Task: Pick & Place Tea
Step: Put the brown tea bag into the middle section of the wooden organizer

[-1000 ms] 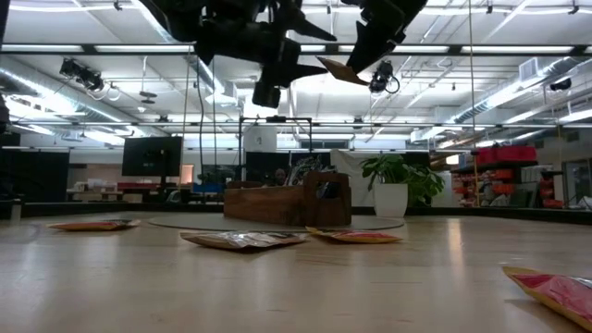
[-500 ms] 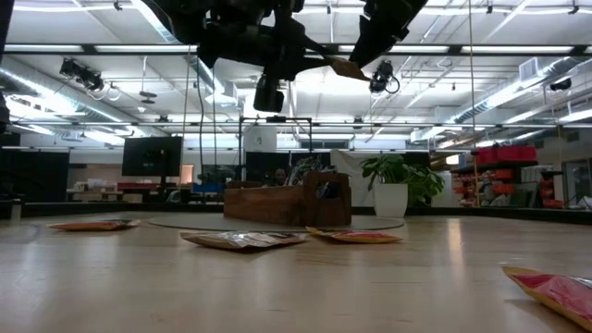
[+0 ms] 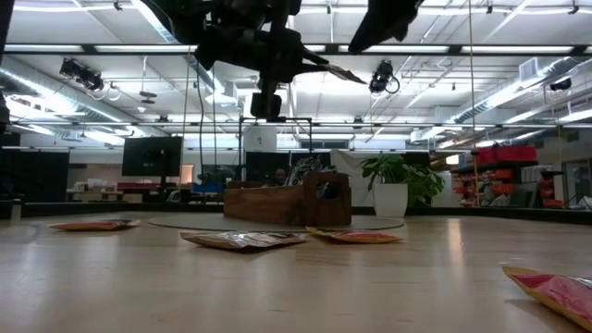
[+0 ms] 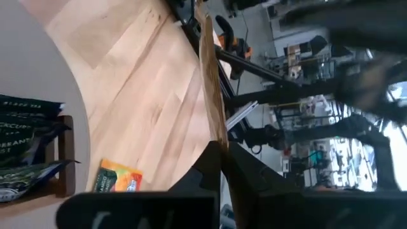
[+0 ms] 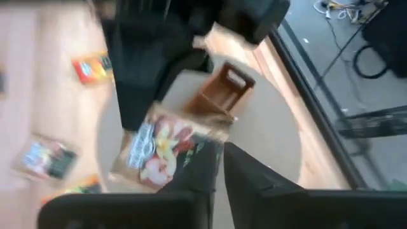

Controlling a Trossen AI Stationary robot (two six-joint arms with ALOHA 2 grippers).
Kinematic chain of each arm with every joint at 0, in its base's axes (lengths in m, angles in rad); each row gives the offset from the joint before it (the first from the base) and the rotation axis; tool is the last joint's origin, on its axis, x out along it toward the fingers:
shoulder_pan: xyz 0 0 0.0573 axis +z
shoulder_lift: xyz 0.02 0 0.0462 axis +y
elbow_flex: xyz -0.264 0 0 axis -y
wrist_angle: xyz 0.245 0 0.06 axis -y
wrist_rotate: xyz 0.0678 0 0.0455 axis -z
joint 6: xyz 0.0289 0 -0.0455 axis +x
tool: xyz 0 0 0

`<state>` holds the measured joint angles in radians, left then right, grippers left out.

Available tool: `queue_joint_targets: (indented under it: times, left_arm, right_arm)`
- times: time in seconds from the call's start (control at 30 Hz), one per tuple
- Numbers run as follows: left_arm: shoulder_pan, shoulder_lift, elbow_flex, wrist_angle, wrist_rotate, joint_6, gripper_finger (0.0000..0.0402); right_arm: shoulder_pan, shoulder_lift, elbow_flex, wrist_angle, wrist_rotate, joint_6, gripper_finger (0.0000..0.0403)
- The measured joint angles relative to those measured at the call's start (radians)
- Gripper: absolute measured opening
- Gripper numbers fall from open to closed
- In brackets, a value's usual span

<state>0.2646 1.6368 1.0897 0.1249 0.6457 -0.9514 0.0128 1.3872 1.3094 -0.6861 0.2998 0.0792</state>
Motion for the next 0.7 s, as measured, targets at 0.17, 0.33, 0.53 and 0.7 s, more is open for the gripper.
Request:
queue_joint_targets:
  times: [0.17,0.33,0.53,0.7]
  left_arm:
    - [-0.001,0.0,0.0,-0.001,0.002,0.048,0.0011]
    - [-0.005,-0.002,0.0,0.017,0.003,0.073,0.001]
    - [-0.021,-0.002,0.0,0.089,0.02,0.08,0.0009]
    - [-0.047,-0.004,0.0,0.207,0.032,0.032,0.0009]
  right_arm:
    - [-0.031,-0.092,0.0,0.014,-0.134,0.14,0.006]
    - [-0.096,-0.156,0.0,0.017,-0.275,0.332,0.0092]
    - [-0.186,-0.166,0.0,-0.017,-0.497,0.514,0.0154]
    - [-0.216,-0.13,0.0,-0.035,-0.614,0.527,0.0213]
